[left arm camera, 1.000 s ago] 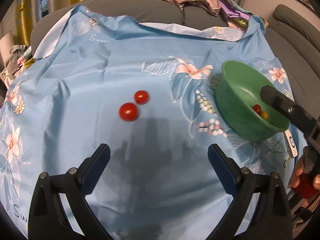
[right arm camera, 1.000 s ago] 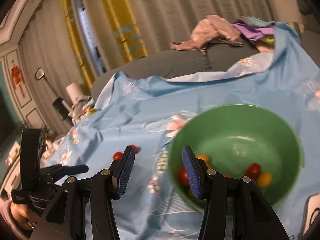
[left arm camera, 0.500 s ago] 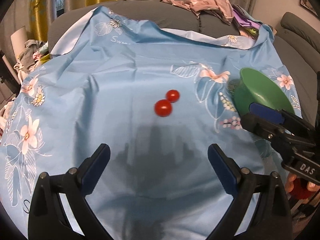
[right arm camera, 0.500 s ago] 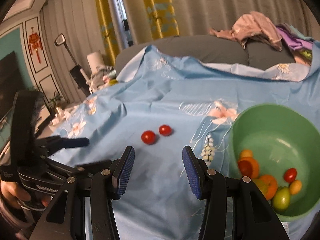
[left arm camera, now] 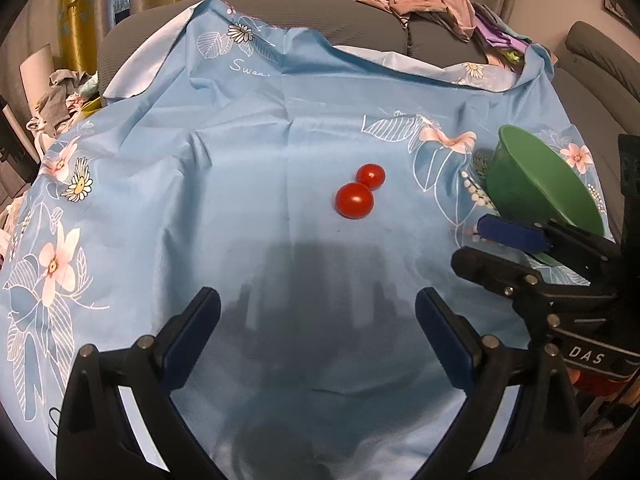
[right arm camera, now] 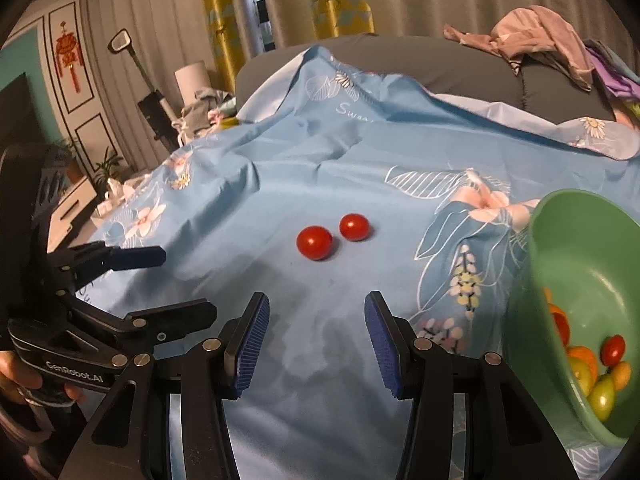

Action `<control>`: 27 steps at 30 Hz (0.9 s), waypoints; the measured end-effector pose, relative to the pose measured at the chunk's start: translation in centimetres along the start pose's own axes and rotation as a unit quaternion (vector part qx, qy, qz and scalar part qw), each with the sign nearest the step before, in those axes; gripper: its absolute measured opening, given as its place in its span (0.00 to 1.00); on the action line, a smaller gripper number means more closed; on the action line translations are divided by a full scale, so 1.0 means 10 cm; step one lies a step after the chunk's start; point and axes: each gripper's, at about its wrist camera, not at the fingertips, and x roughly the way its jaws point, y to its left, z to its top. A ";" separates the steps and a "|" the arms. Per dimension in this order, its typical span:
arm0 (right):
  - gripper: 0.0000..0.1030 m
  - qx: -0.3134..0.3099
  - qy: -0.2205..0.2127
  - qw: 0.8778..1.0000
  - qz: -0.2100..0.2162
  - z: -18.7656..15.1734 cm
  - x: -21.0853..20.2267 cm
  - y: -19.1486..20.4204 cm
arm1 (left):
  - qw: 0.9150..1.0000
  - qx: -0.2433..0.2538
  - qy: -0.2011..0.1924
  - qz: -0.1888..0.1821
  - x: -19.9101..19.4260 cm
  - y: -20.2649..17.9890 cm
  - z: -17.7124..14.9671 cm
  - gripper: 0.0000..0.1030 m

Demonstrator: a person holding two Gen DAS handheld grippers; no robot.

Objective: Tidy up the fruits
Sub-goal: 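Withdraw both tools from the bowl over the last two red tomatoes, then grasp a red cherry tomato with the left tool while the right tool grasps the last one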

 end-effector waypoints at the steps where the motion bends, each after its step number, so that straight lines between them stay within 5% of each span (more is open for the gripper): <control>1: 0.49 0.000 0.002 1.000 -0.001 0.00 0.01 -0.01 | 1.000 0.000 0.000 -0.001 0.00 0.00 0.00 0.96; 19: 0.49 0.031 0.007 0.999 -0.034 0.00 0.03 -0.20 | 0.999 0.017 0.020 -0.038 0.38 -0.08 0.45 0.94; 25: 0.49 0.044 0.015 0.998 -0.048 -0.01 0.03 -0.29 | 0.998 0.026 0.048 -0.033 0.65 -0.16 0.60 0.88; 27: 0.49 0.051 0.013 0.998 -0.046 -0.02 0.02 -0.32 | 0.998 0.030 0.053 -0.024 0.74 -0.19 0.63 0.78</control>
